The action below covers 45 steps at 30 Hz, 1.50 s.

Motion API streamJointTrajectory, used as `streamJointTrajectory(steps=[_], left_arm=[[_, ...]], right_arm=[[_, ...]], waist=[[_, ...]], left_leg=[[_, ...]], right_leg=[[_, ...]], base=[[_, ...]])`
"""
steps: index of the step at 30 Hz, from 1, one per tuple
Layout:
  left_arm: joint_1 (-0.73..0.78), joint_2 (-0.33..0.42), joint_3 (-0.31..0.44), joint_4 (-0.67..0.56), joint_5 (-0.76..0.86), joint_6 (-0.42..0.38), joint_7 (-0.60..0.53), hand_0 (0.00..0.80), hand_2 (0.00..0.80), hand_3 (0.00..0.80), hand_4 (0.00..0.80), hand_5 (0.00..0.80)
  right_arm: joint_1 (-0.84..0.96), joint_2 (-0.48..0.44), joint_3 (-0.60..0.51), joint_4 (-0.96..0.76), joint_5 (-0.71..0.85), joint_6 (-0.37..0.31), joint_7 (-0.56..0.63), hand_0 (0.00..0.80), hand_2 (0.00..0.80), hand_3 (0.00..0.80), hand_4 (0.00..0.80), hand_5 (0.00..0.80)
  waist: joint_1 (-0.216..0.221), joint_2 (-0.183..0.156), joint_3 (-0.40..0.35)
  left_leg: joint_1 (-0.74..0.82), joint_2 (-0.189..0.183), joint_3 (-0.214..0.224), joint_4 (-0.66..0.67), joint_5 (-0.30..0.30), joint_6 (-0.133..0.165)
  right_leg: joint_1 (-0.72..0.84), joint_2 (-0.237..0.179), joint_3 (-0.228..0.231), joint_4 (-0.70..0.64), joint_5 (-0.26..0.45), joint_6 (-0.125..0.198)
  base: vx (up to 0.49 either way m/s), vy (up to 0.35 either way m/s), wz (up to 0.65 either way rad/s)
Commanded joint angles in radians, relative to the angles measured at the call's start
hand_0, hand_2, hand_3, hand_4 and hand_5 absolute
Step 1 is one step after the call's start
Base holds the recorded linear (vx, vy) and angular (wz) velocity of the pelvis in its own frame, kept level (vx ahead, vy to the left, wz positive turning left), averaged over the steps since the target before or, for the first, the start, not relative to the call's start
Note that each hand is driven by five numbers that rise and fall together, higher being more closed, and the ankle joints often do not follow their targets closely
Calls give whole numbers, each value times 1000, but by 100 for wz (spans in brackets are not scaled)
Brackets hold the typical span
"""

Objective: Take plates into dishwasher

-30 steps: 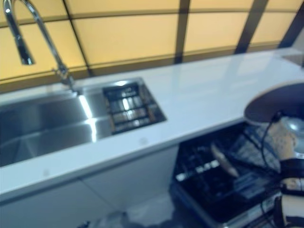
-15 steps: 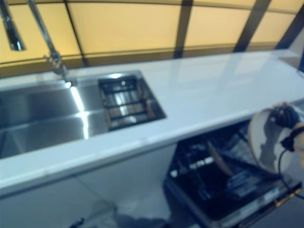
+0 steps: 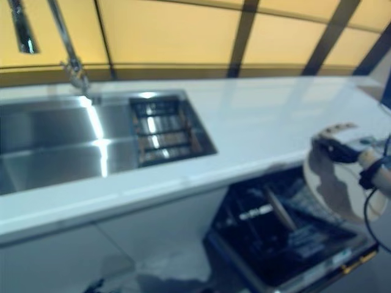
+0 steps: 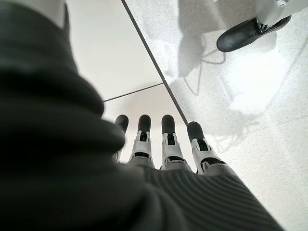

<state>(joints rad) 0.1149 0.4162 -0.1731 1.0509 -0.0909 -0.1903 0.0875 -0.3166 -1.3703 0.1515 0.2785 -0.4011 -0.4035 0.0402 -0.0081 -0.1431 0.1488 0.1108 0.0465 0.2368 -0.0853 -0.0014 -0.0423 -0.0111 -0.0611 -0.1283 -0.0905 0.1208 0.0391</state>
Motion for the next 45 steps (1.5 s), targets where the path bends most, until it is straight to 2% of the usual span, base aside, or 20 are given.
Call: streamJointTrajectory(steps=[1,5,8,13,16,19,27,31,38,45], left_arm=[[-43,56,26,21,45,-42,11,0,0,0,0,0],[-44,59,35,27,52,-50,8,0,0,0,0,0],[-48,60,34,29,55,-47,5,0,0,0,0,0],[-49,53,37,35,56,-57,1,0,0,0,0,0],[-50,48,43,35,64,-59,-2,0,0,0,0,0],[-54,45,44,32,67,-54,-3,0,0,0,0,0],[-52,33,51,13,26,-60,0,0,0,0,0,0],[-51,26,64,-7,-4,-56,3,0,0,0,0,0],[-59,31,71,-40,-32,-64,-3,0,0,0,0,0],[-69,22,54,-63,-63,-77,-8,0,0,0,0,0]], right_arm=[[-121,-44,43,34,32,-29,12,800,800,800,800,800],[-111,-33,60,28,-28,-53,37,800,800,800,800,800],[-120,-19,77,29,-16,-55,69,800,800,800,800,800],[-127,22,96,14,74,-20,144,800,800,800,800,800],[-108,68,83,24,92,-26,165,800,800,800,800,800],[-102,103,89,36,59,-44,176,800,800,800,800,800],[-119,186,130,83,61,-5,172,800,800,800,800,800],[-125,236,148,115,50,26,157,800,800,800,800,800],[-174,283,195,170,46,39,131,800,800,800,800,800],[-221,328,236,164,96,5,127,800,800,800,800,800]], waist=[[35,-13,14],[36,-15,15],[38,-16,14],[37,-12,15],[38,-9,15],[41,-7,17],[55,9,28],[66,22,39],[84,55,79],[91,98,117]], left_leg=[[19,-32,-70,-2,-116,98],[16,-31,-68,-2,-114,99],[18,-32,-67,-2,-115,99],[22,-31,-65,-2,-114,99],[23,-32,-64,-2,-116,101],[22,-32,-64,-2,-116,101],[17,-34,-74,-2,-114,102],[6,-37,-85,-2,-111,101],[-34,-44,-103,-2,-99,97],[-75,-53,-120,-2,-85,94]], right_leg=[[87,10,-65,3,-103,92],[86,9,-67,3,-100,93],[87,9,-67,3,-99,94],[89,8,-66,3,-98,94],[89,7,-65,3,-98,94],[89,6,-66,3,-98,94],[86,1,-71,3,-98,91],[80,-3,-78,3,-100,88],[50,-10,-90,3,-99,81],[19,-18,-103,3,-99,70]], base=[[0,0,0],[0,0,0],[0,0,0],[0,0,0],[0,0,0],[0,0,0],[1,-3,0],[1,-30,4],[-34,-44,10],[-45,-25,6]])
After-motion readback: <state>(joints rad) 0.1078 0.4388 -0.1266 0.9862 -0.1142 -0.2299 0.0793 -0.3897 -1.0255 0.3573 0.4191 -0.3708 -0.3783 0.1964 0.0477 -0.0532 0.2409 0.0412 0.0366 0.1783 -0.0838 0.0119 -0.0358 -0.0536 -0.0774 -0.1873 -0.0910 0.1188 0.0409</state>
